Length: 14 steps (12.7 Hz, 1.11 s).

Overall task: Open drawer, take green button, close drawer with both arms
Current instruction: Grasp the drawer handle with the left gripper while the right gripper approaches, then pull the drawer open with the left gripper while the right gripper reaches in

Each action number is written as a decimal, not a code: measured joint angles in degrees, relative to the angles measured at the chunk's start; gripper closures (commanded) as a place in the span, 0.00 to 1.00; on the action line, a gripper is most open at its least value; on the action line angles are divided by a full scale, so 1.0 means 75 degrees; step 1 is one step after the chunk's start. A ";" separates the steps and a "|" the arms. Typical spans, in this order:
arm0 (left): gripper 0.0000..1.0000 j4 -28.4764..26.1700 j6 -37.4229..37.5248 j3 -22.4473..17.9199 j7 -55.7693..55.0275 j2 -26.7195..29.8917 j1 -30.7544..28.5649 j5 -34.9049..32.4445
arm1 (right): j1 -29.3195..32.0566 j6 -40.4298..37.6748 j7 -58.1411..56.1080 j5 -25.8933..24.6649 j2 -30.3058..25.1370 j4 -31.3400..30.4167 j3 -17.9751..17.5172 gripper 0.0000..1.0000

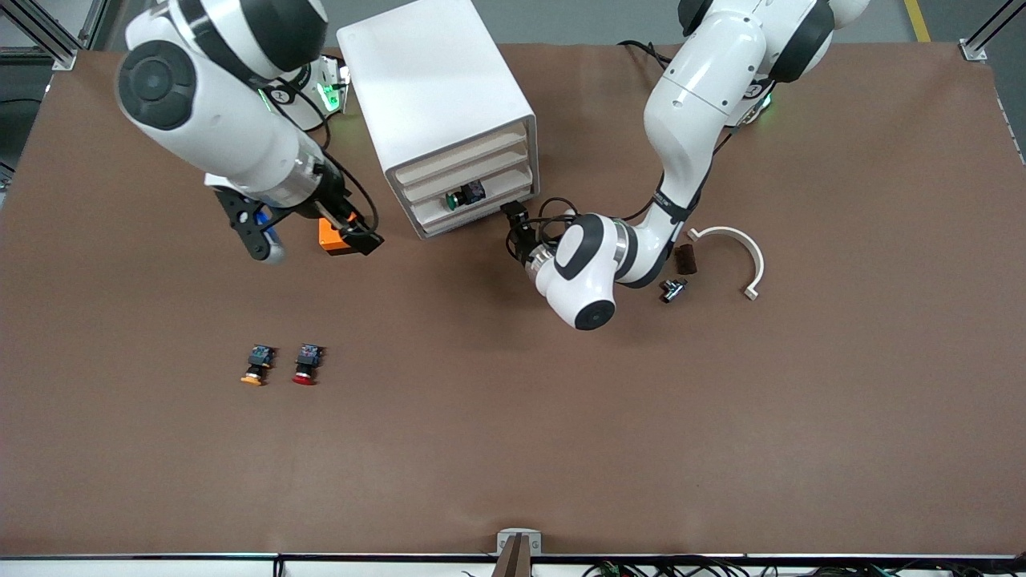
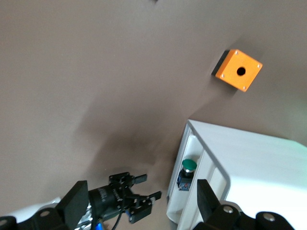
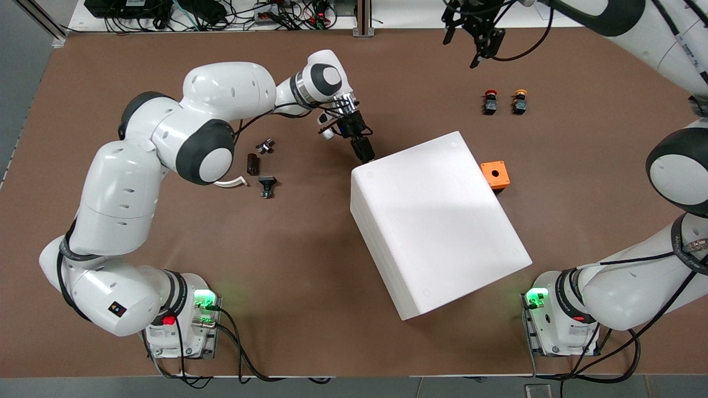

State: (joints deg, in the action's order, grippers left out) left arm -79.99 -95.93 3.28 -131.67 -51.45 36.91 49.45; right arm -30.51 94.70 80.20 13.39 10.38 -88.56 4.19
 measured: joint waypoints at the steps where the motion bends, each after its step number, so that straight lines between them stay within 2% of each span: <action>1: 0.32 -0.0003 0.0060 0.0001 -0.0028 -0.0049 0.0113 0.0014 | -0.0155 0.0018 0.0105 0.0000 0.0061 -0.0003 0.0000 0.00; 4: 0.32 -0.0004 0.0312 0.0022 -0.0289 -0.0160 0.0299 0.0035 | -0.0477 0.0115 0.0491 0.0137 0.0255 -0.0037 0.0004 0.00; 5: 0.36 -0.0006 0.0367 0.0044 -0.0344 -0.0178 0.0320 0.0035 | -0.0584 0.0265 0.0733 0.0173 0.0328 -0.0069 0.0003 0.00; 8: 0.58 -0.0012 0.0472 0.0060 -0.0451 -0.0190 0.0339 0.0122 | -0.0964 0.0732 0.1448 0.0183 0.0469 -0.0232 0.0002 0.00; 10: 0.84 -0.0023 0.0483 0.0062 -0.0452 -0.0235 0.0363 0.0325 | -0.1218 0.0926 0.1820 0.0184 0.0526 -0.0322 0.0001 0.00; 11: 0.93 -0.0022 0.0499 0.0064 -0.0451 -0.0263 0.0369 0.0378 | -0.1332 0.1017 0.1951 0.0184 0.0566 -0.0363 0.0004 0.00; 14: 0.97 0.0015 0.0635 0.0063 -0.0451 -0.0260 0.0358 0.0474 | -0.1623 0.1522 0.2073 0.0181 0.0717 -0.0608 0.0006 0.00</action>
State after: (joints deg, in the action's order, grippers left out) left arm -79.88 -91.17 3.76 -135.04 -53.40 39.59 53.00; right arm -42.68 106.12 95.75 14.75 15.76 -93.12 4.23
